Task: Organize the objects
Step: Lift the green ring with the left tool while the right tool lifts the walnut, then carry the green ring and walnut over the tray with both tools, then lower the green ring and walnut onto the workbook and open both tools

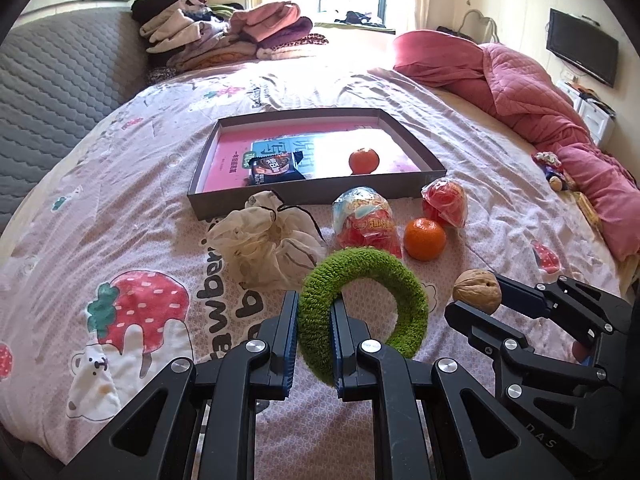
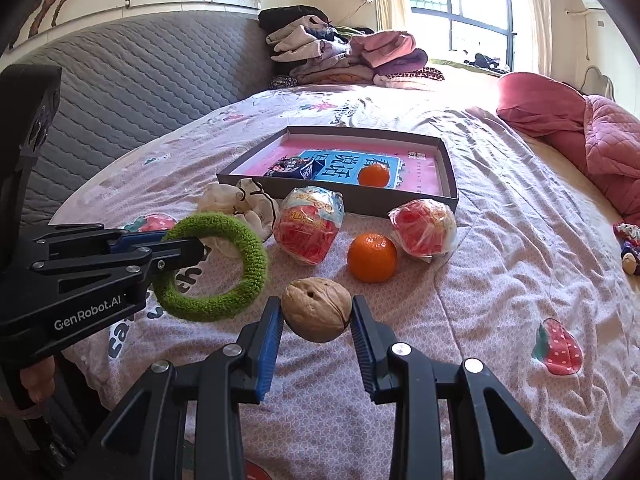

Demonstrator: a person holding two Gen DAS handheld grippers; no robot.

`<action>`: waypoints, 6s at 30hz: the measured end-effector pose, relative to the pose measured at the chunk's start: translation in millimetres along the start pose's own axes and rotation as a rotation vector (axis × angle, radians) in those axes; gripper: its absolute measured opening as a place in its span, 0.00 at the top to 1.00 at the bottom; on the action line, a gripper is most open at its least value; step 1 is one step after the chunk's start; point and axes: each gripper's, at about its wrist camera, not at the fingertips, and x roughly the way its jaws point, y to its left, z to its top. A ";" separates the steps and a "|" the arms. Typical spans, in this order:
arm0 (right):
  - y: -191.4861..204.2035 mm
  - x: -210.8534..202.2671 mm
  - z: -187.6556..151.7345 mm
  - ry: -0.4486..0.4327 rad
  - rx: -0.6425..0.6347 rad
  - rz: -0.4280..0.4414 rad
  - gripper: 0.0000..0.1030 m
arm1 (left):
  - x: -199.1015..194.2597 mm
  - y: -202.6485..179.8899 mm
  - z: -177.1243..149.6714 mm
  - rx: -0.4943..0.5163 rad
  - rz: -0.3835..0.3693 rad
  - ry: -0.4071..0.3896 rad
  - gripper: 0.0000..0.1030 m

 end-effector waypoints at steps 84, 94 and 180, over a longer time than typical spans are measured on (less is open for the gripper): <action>-44.9 30.1 106.5 -0.125 -0.023 -0.060 0.66 | 41.2 -0.6 105.9 -0.038 0.026 -0.090 0.86; -58.5 45.7 112.5 -0.106 -0.015 -0.078 0.66 | 60.2 -2.5 116.2 -0.039 0.032 -0.074 0.86; -100.1 145.7 122.0 0.121 -0.031 -0.131 0.66 | 203.9 11.5 170.3 -0.067 0.118 0.164 0.64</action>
